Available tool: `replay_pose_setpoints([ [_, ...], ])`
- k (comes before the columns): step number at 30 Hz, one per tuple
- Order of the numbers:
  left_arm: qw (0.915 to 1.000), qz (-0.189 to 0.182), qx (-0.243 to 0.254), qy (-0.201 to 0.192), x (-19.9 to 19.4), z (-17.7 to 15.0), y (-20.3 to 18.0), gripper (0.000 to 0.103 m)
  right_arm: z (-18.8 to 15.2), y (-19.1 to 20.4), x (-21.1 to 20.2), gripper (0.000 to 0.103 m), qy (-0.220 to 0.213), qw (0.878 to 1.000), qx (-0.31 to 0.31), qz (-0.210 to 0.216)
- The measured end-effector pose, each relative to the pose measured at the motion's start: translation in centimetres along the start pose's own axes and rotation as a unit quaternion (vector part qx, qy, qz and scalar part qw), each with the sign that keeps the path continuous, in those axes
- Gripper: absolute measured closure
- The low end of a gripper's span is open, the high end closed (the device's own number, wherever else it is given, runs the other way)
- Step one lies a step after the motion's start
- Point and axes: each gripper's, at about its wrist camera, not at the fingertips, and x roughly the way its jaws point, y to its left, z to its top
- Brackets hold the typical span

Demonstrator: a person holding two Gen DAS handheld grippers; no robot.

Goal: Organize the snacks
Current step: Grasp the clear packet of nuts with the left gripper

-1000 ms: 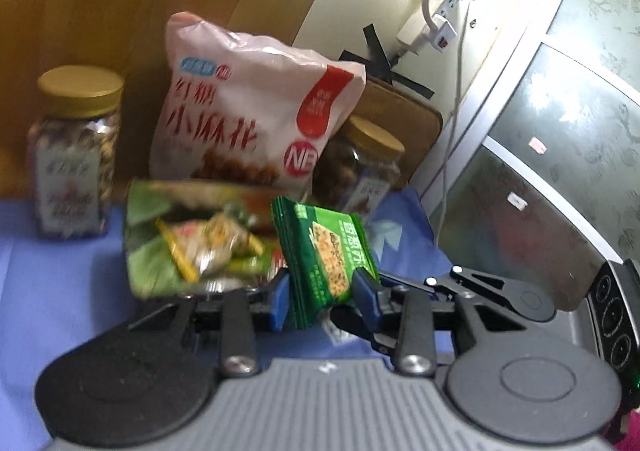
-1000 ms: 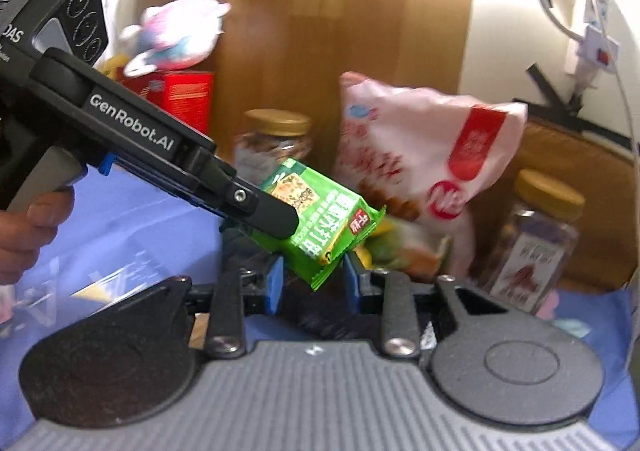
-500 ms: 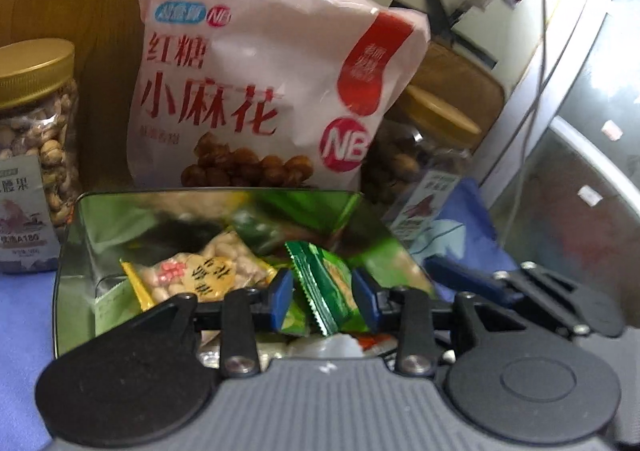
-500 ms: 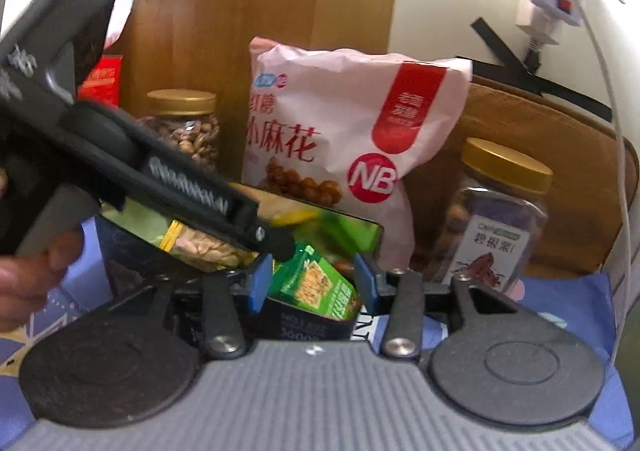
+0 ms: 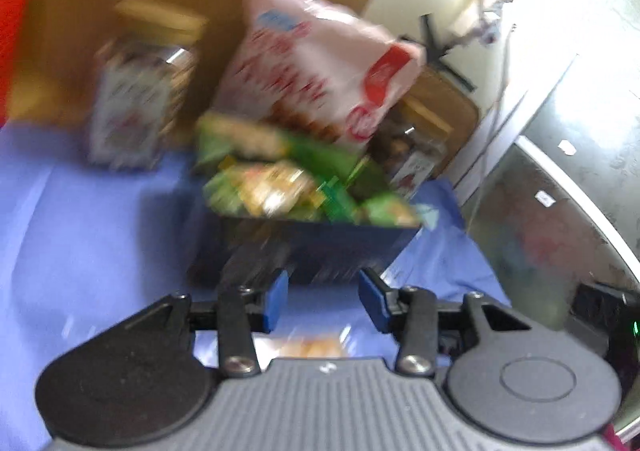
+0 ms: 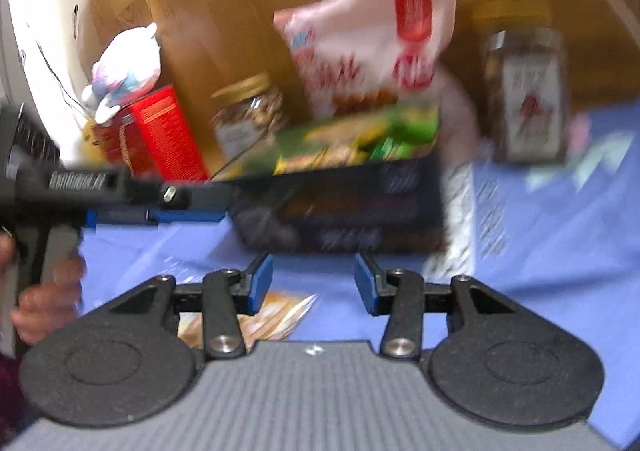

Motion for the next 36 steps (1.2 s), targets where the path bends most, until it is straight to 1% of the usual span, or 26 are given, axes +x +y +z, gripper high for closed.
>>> replay_pose_setpoints([
  [3,0.9983,0.010,-0.044,0.036,0.3,-2.1,2.1,0.063,-0.3,-0.8,1.8,0.055,0.047,0.997,0.061,0.028],
  [4,0.9973,0.012,-0.058,0.044,0.4,-2.6,2.8,0.063,-0.4,-1.1,2.3,0.055,0.058,0.995,0.081,0.032],
  [5,0.9968,0.010,-0.067,0.043,0.5,-3.0,3.2,0.064,-0.4,-1.4,2.6,0.055,0.064,0.993,0.098,0.030],
  [6,0.9969,0.007,-0.069,0.038,0.4,-3.2,3.3,0.064,-0.6,-1.8,2.9,0.058,0.072,0.990,0.117,0.028],
  [8,0.9975,0.007,-0.059,0.039,0.5,-3.2,3.0,0.064,-0.6,-2.6,3.2,0.060,0.074,0.986,0.147,0.036],
  [10,0.9982,0.008,-0.047,0.035,0.7,-3.3,2.8,0.064,-0.6,-2.7,3.0,0.061,0.077,0.983,0.164,0.037],
  [16,0.9989,-0.009,-0.040,0.022,0.7,-3.6,3.3,0.065,-0.5,-1.8,3.9,0.061,0.086,0.981,0.168,0.049],
  [17,0.9992,-0.006,-0.035,0.020,0.8,-3.7,3.1,0.064,-0.4,-1.6,4.1,0.064,0.088,0.981,0.167,0.052],
  [20,0.9998,0.005,-0.013,0.013,0.8,-4.0,2.5,0.064,-0.5,-1.8,4.4,0.080,0.096,0.978,0.176,0.062],
  [22,0.9999,0.007,-0.006,0.011,0.8,-4.1,2.3,0.064,-0.7,-2.1,3.9,0.087,0.086,0.975,0.190,0.072],
  [23,0.9999,0.006,-0.007,0.010,0.7,-4.1,2.3,0.062,-0.7,-2.1,3.5,0.091,0.076,0.974,0.196,0.080],
  [25,0.9999,-0.006,-0.013,0.009,0.6,-4.1,2.5,0.054,-0.6,-2.3,2.5,0.094,0.056,0.971,0.211,0.096],
  [28,0.9998,-0.009,-0.013,0.008,0.6,-4.1,2.5,0.053,-0.9,-2.8,1.9,0.093,0.036,0.961,0.244,0.124],
  [30,0.9999,-0.006,-0.009,0.007,0.6,-4.2,2.3,0.054,-1.3,-3.0,2.0,0.089,0.035,0.955,0.263,0.129],
  [31,0.9999,-0.005,-0.009,0.007,0.6,-4.2,2.3,0.054,-1.5,-3.0,2.2,0.086,0.040,0.952,0.274,0.132],
  [32,0.9999,-0.005,-0.008,0.007,0.6,-4.2,2.3,0.055,-1.9,-3.2,2.5,0.079,0.050,0.947,0.287,0.138],
  [33,0.9999,-0.005,-0.007,0.007,0.6,-4.2,2.3,0.055,-2.2,-3.1,2.8,0.075,0.062,0.943,0.291,0.148],
  [35,1.0000,-0.004,-0.005,0.006,0.7,-4.3,2.2,0.055,-2.1,-1.5,2.9,0.075,0.076,0.954,0.256,0.136],
  [36,1.0000,-0.004,-0.006,0.006,0.6,-4.3,2.2,0.055,-2.0,-0.6,2.9,0.080,0.083,0.960,0.235,0.126],
])
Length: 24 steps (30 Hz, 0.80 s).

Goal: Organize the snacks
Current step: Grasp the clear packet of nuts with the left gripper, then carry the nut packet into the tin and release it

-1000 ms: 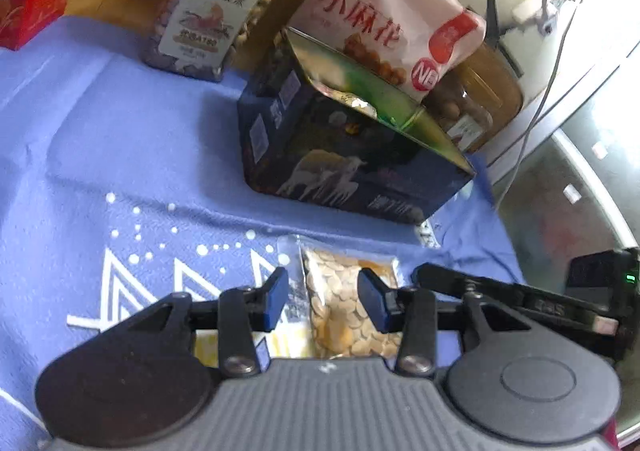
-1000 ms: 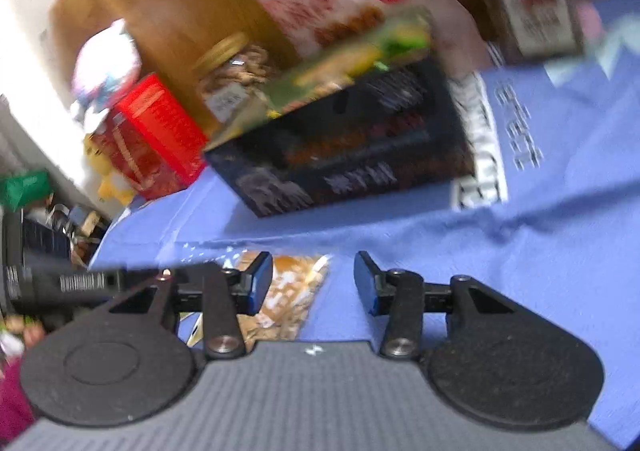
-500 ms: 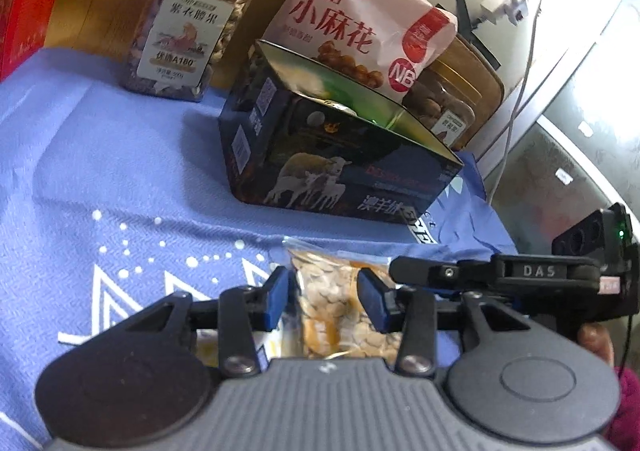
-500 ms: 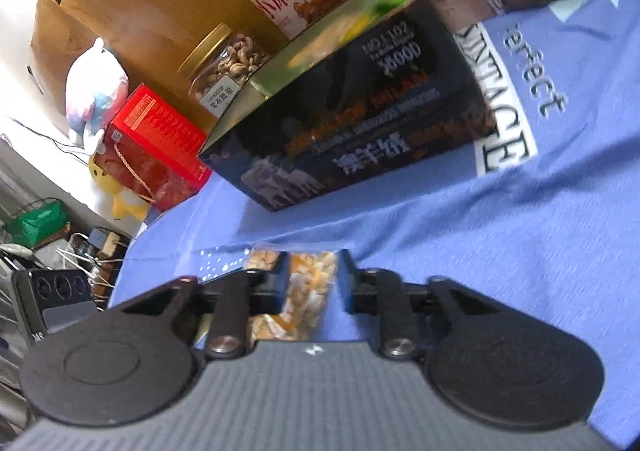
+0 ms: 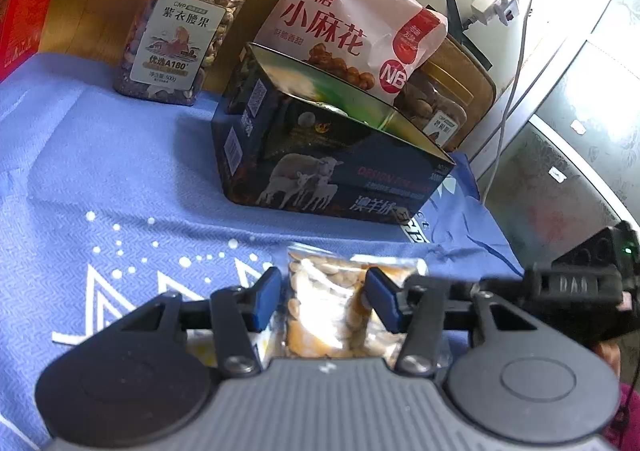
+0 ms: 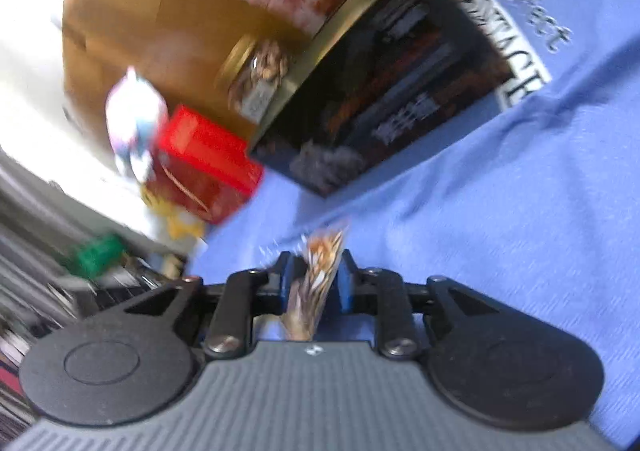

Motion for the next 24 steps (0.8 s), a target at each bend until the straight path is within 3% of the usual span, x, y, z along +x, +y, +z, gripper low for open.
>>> replay_pose_setpoints([
  [2,1.0000,-0.003,-0.004,-0.001,-0.1,0.1,0.2,0.055,-0.5,1.0,0.3,0.085,0.000,0.999,-0.028,-0.022],
  [5,0.9997,-0.010,-0.020,-0.003,-0.5,0.3,0.8,0.049,-0.3,0.3,-0.3,0.090,-0.016,1.000,-0.001,-0.006],
  [8,0.9983,-0.040,-0.037,-0.021,-1.5,0.6,1.5,0.036,0.0,-1.0,-1.5,0.092,-0.028,0.999,0.032,0.025],
  [10,0.9958,-0.073,-0.049,-0.023,-1.9,0.6,1.6,0.018,0.0,-1.9,-2.2,0.092,-0.035,0.996,0.065,0.058],
  [12,0.9936,-0.099,-0.051,-0.021,-2.1,0.6,1.5,0.017,0.1,-2.6,-2.8,0.092,-0.042,0.992,0.089,0.083],
  [16,0.9929,-0.109,-0.048,-0.005,-1.6,0.4,1.1,0.018,0.2,-3.8,-3.3,0.092,-0.048,0.976,0.144,0.156],
  [17,0.9920,-0.116,-0.049,-0.005,-1.6,0.4,1.0,0.020,0.3,-3.7,-3.4,0.092,-0.048,0.974,0.148,0.166],
  [19,0.9890,-0.139,-0.048,-0.004,-1.7,0.4,0.9,0.050,0.3,-3.3,-3.4,0.092,-0.050,0.975,0.142,0.163],
  [24,0.9888,-0.135,-0.062,-0.011,-1.7,1.0,1.2,0.072,0.9,-3.1,-3.7,0.092,-0.053,0.979,0.130,0.147],
])
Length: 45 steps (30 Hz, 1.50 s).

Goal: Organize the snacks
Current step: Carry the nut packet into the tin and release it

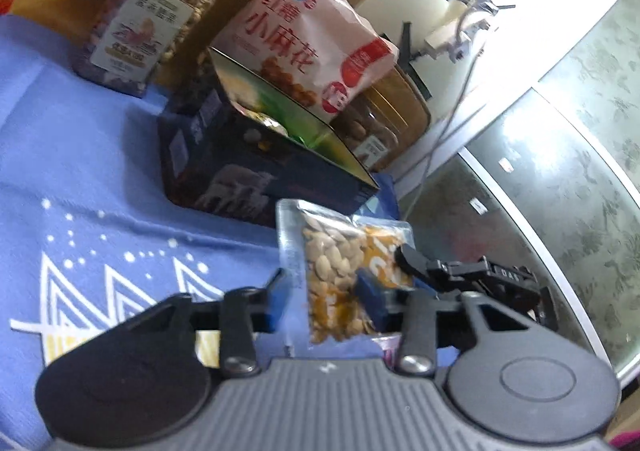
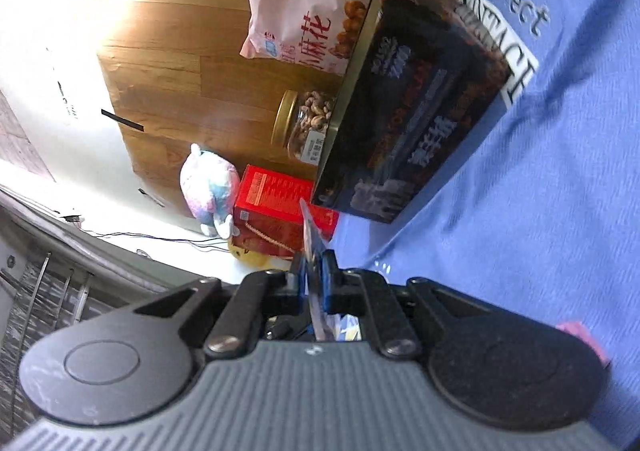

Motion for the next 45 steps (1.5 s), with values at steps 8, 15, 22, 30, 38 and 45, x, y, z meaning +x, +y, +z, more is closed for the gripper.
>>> replay_pose_setpoints([
  [8,0.9941,0.046,0.081,-0.056,-0.1,6.1,-4.2,0.073,3.6,5.8,2.3,0.093,-0.016,0.991,-0.127,-0.033],
  [15,0.9806,0.111,0.138,-0.084,4.2,10.4,-5.6,0.073,7.4,8.5,5.5,0.090,-0.059,0.961,-0.251,-0.099],
  [22,0.9775,0.156,0.132,-0.052,8.8,10.3,-3.5,0.071,9.1,5.7,8.0,0.080,-0.061,0.929,-0.303,-0.204],
  [30,0.9634,0.197,0.175,-0.048,8.9,8.7,-4.6,0.068,5.4,7.2,9.1,0.057,-0.113,0.832,-0.437,-0.324],
  [38,0.9726,0.164,0.156,-0.052,4.2,5.8,-6.9,0.068,1.4,8.8,3.1,0.057,-0.176,0.837,-0.427,-0.294],
  [45,0.9775,0.107,0.175,0.051,3.2,-2.6,-9.2,0.059,-3.0,4.9,-3.6,0.056,-0.152,0.877,-0.323,-0.321],
])
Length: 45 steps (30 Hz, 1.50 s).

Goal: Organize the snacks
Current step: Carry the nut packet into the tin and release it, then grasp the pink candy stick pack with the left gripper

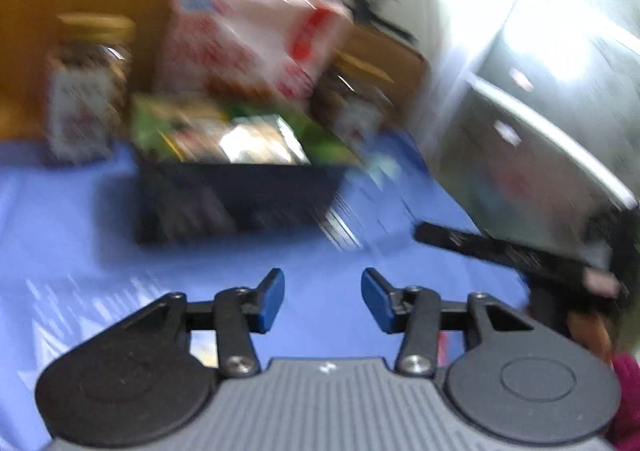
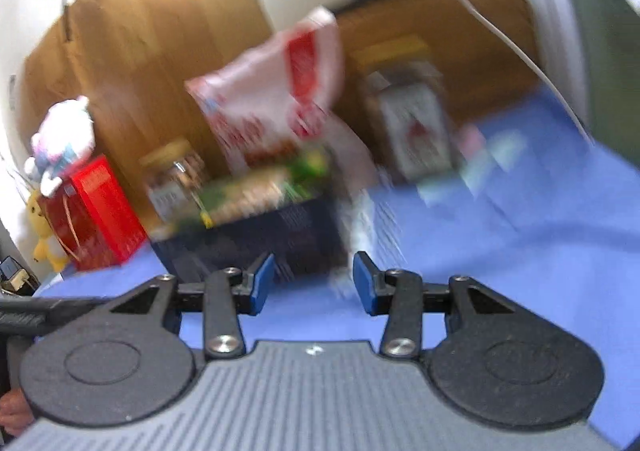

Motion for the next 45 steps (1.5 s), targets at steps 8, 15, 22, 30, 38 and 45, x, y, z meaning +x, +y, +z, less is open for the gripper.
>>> replay_pose_setpoints([
  [8,0.9921,-0.031,0.108,0.055,0.3,-5.6,-6.3,0.053,-3.2,-4.3,-3.0,0.062,0.042,0.991,0.126,0.023],
  [15,0.9906,0.024,0.116,0.068,0.5,-6.4,-5.6,0.064,-4.1,-2.4,-2.4,0.081,0.073,0.991,0.099,0.060],
  [22,0.9935,0.104,0.044,0.009,-2.6,-3.5,-0.4,0.057,-5.0,-0.2,-2.0,0.078,0.100,0.982,0.090,0.130],
  [30,0.9938,0.036,-0.104,-0.009,-5.4,-2.9,5.4,0.047,-4.9,2.0,-3.2,0.061,0.085,0.988,0.000,0.130],
  [38,0.9772,-0.055,-0.202,0.033,-1.3,-3.8,7.3,0.049,-6.0,3.0,-2.1,0.060,0.097,0.989,-0.040,0.101],
  [45,0.9864,-0.030,-0.157,0.039,-0.8,-3.1,5.1,0.050,-6.4,3.9,-2.1,0.060,0.087,0.990,-0.076,0.086],
])
